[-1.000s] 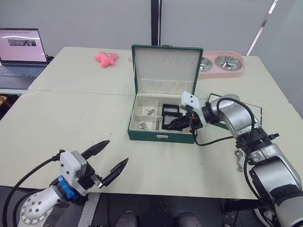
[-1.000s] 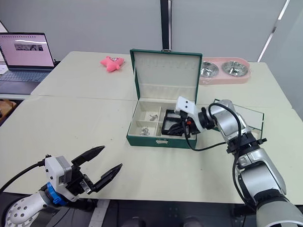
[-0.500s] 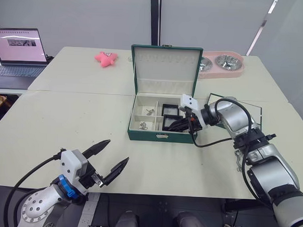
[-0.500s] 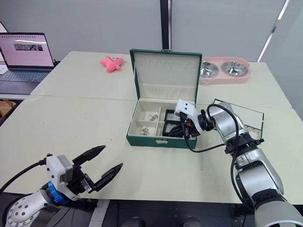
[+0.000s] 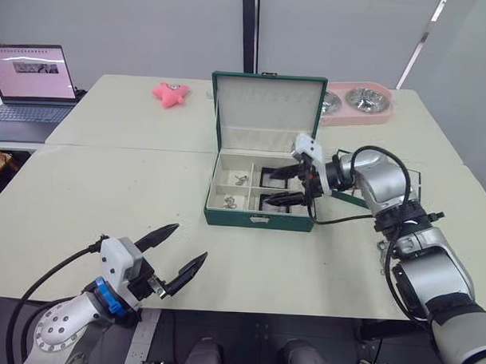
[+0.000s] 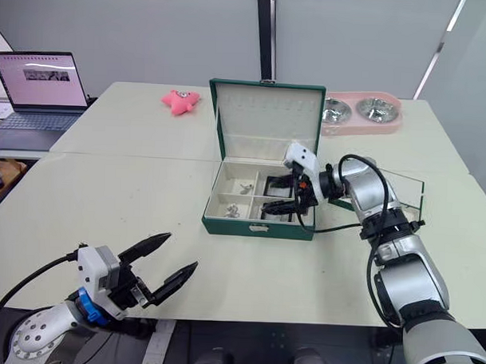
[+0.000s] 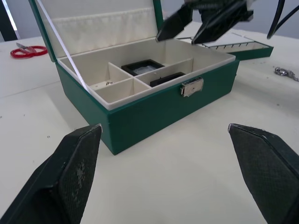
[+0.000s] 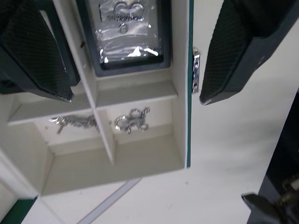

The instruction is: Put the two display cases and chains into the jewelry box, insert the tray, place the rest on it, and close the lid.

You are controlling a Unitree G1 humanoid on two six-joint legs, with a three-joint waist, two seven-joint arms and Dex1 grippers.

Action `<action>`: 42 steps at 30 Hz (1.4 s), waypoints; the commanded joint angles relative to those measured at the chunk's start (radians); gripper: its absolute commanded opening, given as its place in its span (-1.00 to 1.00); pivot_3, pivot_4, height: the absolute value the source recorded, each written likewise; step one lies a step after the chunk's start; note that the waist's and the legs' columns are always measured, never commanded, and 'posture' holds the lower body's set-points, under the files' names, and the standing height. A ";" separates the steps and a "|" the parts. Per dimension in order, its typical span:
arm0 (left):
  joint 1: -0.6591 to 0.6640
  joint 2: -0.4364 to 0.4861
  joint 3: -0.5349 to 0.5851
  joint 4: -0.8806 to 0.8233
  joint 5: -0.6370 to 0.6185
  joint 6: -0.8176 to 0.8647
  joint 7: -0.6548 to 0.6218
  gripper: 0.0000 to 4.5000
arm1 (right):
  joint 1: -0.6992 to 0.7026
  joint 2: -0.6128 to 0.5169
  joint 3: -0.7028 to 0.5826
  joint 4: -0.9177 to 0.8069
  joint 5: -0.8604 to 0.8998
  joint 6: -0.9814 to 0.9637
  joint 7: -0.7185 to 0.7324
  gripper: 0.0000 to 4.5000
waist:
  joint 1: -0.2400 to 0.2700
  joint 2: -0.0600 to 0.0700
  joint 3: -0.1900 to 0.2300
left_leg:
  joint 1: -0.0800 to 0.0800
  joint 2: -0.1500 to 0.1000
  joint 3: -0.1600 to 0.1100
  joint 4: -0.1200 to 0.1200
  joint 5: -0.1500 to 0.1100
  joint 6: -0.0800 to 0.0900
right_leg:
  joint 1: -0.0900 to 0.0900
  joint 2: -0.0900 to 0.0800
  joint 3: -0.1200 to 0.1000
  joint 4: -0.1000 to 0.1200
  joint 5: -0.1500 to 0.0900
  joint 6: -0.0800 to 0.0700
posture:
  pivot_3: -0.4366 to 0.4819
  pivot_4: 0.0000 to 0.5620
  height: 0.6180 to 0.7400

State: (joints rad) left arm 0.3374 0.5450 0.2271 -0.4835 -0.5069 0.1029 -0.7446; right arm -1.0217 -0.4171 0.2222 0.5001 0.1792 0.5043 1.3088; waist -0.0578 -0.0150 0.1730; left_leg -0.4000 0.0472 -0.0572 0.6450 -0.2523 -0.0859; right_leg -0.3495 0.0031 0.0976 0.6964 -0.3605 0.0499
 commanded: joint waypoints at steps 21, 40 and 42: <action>-0.215 0.162 0.176 0.323 -0.038 0.111 -0.125 1.00 | 0.732 -0.292 -0.509 -0.419 0.217 -0.142 -0.163 0.98 | 0.003 0.000 0.008 | -0.001 0.000 0.000 0.000 0.000 0.000 | 0.000 0.001 0.000 -0.001 0.000 0.000 | -0.05 -0.47 1.00; -0.261 0.188 0.288 0.574 0.004 0.025 -0.135 1.00 | 0.959 -0.305 -0.702 -0.286 0.252 -0.277 -0.325 0.98 | 0.001 0.000 0.009 | 0.000 0.000 0.002 0.000 0.000 0.000 | 0.001 0.001 0.001 -0.001 0.000 0.000 | -0.05 -0.47 1.00; -0.262 0.178 0.287 0.578 0.006 0.019 -0.126 1.00 | 0.962 -0.301 -0.711 -0.257 0.249 -0.302 -0.347 0.98 | 0.001 0.000 0.009 | 0.000 0.000 0.002 0.000 0.000 0.000 | 0.001 0.001 0.001 -0.001 0.000 0.000 | -0.05 -0.47 1.00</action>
State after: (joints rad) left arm 0.0797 0.7211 0.4778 0.0964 -0.5030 0.1430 -0.8803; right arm -0.0598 -0.7184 -0.4497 0.2353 0.4210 0.2359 0.9798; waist -0.0564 -0.0153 0.1816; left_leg -0.4001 0.0473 -0.0553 0.6446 -0.2523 -0.0860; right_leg -0.3488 0.0038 0.0992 0.6957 -0.3606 0.0500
